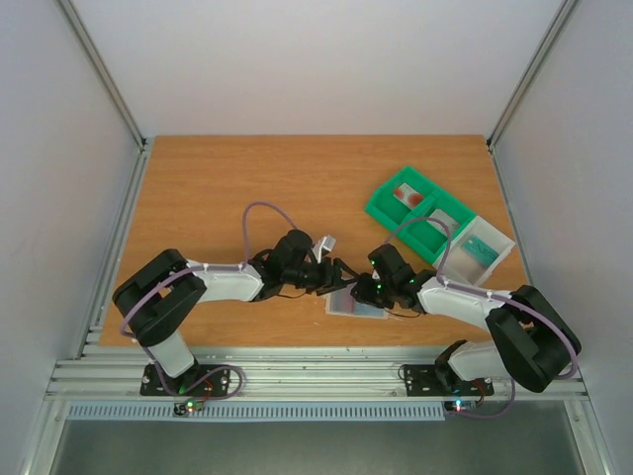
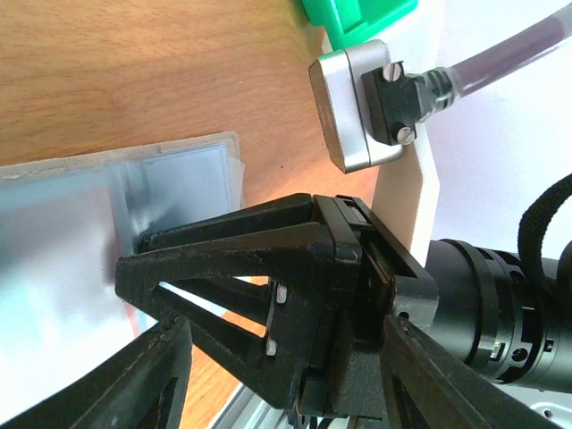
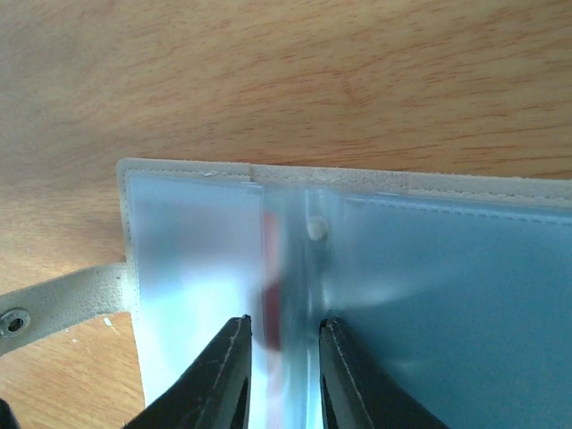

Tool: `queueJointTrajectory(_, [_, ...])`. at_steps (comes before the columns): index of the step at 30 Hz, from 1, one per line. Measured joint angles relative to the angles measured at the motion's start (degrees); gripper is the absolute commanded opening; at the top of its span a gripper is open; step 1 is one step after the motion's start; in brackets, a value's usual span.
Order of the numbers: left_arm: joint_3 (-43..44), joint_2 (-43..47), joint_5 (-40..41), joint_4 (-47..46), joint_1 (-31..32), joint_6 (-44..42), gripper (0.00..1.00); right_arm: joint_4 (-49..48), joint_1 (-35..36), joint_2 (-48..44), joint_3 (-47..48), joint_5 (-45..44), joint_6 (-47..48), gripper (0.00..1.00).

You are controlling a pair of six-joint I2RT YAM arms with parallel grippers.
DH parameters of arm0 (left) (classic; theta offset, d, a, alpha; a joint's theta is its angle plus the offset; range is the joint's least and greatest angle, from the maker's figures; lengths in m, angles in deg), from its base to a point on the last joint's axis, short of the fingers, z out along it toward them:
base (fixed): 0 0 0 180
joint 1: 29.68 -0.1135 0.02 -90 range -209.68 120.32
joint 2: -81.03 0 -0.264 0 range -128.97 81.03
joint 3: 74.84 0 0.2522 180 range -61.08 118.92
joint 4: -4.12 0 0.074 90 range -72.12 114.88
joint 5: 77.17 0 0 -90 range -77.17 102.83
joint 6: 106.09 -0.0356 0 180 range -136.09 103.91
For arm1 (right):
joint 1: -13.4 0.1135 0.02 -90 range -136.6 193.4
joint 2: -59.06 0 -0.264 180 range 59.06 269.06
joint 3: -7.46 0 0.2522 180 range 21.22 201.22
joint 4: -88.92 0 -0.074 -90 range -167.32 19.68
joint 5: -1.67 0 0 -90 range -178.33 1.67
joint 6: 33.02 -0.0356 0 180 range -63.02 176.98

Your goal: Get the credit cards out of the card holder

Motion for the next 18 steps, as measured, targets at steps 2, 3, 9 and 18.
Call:
queueJointTrajectory(2, [0.0, 0.0, 0.4, 0.0, 0.3, 0.0, 0.58, 0.3, 0.0, -0.4, -0.2, -0.5, 0.1, 0.19])
queueJointTrajectory(3, [0.0, 0.1, 0.7, 0.2, 0.6, -0.1, 0.58, 0.7, 0.0, -0.6, -0.2, -0.6, 0.3, 0.18])
queueJointTrajectory(9, [0.0, 2.8, 5.0, 5.6, 1.7, -1.8, 0.58, 1.6, 0.7, -0.6, -0.2, -0.4, 1.5, 0.14])
queueJointTrajectory(18, [-5.0, 10.2, 9.9, 14.8, -3.4, -2.1, 0.56, -4.6, 1.2, 4.6, 1.0, 3.4, 3.5, 0.09])
